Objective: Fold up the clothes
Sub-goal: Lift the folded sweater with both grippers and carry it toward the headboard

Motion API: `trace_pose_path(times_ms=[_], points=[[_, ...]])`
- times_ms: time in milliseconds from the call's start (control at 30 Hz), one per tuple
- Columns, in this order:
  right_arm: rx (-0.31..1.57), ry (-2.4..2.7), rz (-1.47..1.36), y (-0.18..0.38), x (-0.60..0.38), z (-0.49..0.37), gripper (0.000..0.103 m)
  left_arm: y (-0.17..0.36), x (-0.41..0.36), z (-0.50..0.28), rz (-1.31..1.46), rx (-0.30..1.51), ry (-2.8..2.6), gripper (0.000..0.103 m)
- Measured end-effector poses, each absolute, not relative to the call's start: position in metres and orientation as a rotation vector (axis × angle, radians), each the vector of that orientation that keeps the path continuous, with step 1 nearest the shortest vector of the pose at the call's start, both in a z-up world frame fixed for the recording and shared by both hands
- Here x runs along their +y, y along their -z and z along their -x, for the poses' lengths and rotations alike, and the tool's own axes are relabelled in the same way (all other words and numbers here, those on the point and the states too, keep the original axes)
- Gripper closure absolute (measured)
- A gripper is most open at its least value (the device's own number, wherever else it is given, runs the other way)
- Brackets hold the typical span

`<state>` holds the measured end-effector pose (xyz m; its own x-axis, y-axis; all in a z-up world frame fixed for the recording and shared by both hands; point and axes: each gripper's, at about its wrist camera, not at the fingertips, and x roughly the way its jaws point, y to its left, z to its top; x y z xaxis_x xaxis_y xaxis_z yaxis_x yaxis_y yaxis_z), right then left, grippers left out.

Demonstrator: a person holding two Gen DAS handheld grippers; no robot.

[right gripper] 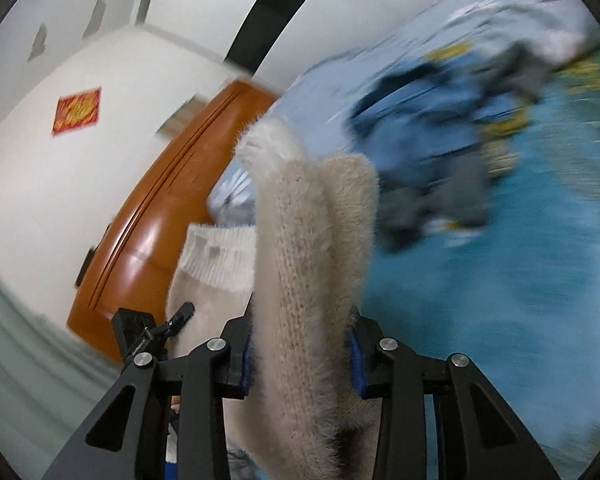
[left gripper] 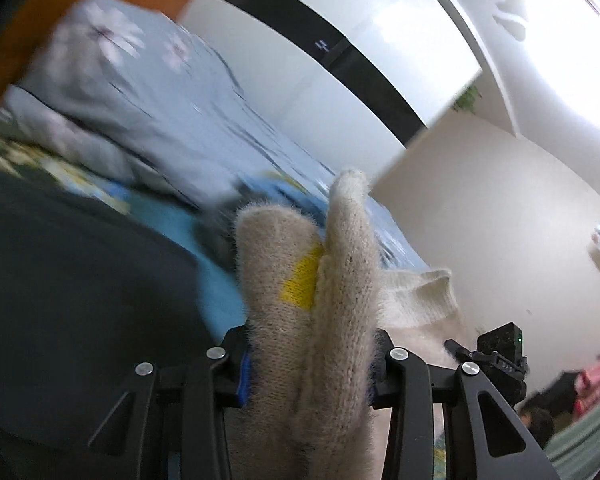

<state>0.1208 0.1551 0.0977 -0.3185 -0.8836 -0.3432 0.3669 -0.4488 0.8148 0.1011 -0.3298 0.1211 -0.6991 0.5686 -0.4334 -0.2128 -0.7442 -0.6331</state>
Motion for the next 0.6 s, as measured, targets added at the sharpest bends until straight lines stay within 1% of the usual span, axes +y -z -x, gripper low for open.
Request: trace_pose_path(times_ms=[67,200,300,367,500,600], points=[[-0.752,1.814,-1.036,-0.106,0.1,-0.108,0.066,-0.132,-0.377,-0.102,0.874,-0.794,-2.5,0.061],[-0.704,1.71,-1.059,-0.116,0.003,-0.089,0.066,-0.146,-0.447,-0.101,0.864,-0.833,-2.605,0.061],[-0.671,1.672,-1.069,-0.112,-0.047,-0.079,0.066,-0.144,-0.488,-0.095,0.863,-0.849,-2.648,0.06],[-0.673,1.649,-1.095,-0.098,-0.065,-0.077,0.066,-0.124,-0.501,-0.092,0.879,-0.89,-2.639,0.06],[-0.634,1.661,-1.24,-0.046,-0.087,-0.068,0.066,-0.079,-0.523,-0.086,0.912,-0.979,-2.606,0.06],[-0.728,1.624,-1.286,-0.016,-0.08,-0.057,0.065,-0.045,-0.539,-0.082,0.936,-1.046,-2.58,0.059]])
